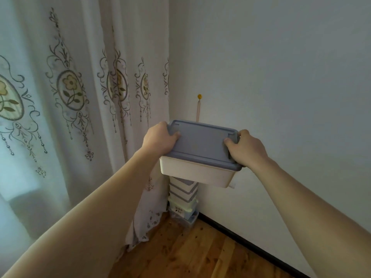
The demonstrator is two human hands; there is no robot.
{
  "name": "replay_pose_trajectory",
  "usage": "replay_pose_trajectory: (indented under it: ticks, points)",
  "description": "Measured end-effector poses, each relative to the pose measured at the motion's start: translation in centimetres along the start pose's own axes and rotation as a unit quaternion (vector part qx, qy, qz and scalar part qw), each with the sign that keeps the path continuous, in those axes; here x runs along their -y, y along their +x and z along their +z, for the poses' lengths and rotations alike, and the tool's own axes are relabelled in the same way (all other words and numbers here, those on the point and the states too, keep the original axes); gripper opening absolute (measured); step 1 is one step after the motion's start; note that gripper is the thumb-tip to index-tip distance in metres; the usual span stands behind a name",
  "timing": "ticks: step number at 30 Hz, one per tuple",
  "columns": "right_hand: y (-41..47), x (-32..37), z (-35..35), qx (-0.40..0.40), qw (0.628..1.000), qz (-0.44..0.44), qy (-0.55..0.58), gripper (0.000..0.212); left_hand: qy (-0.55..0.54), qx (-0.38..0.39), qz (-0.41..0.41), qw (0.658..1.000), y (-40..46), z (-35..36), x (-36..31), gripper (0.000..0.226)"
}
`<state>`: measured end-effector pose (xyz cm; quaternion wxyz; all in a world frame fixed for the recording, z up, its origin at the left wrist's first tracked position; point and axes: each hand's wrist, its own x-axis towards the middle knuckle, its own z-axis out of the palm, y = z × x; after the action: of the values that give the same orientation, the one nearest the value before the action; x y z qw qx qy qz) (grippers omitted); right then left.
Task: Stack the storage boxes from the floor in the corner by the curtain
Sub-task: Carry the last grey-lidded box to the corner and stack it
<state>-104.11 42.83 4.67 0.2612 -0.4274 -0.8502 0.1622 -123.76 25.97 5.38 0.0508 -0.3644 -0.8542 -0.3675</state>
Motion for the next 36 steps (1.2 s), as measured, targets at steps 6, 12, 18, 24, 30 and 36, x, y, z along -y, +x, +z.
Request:
replay_pose_trajectory:
  ticks: [6, 12, 18, 24, 30, 36]
  points:
    - [8.1, -1.7, 2.1, 0.011, 1.000, -0.001, 0.008, 0.047, 0.004, 0.005, -0.017, 1.000, 7.4, 4.5, -0.8, 0.039]
    - [13.3, -2.5, 4.7, 0.023, 1.000, 0.003, 0.011, 0.047, 0.013, 0.016, -0.017, 1.000, 12.0, 7.5, -0.1, 0.038]
    - [17.8, -1.6, 8.1, 0.029, 0.999, 0.001, 0.013, 0.047, -0.006, 0.021, -0.015, 1.000, 17.0, 9.4, 2.5, 0.035]
    - [22.5, 0.6, 12.4, 0.021, 1.000, 0.019, 0.002, 0.048, -0.040, 0.033, -0.002, 0.999, 23.6, 11.5, 6.9, 0.037]
    - [27.0, 4.8, 17.0, 0.018, 0.999, 0.050, 0.002, 0.049, -0.060, 0.056, 0.012, 0.997, 31.2, 12.8, 12.0, 0.048]
    - [30.4, 8.2, 21.1, 0.013, 0.996, 0.084, -0.002, 0.048, -0.069, 0.092, 0.029, 0.993, 37.9, 13.2, 15.8, 0.048]
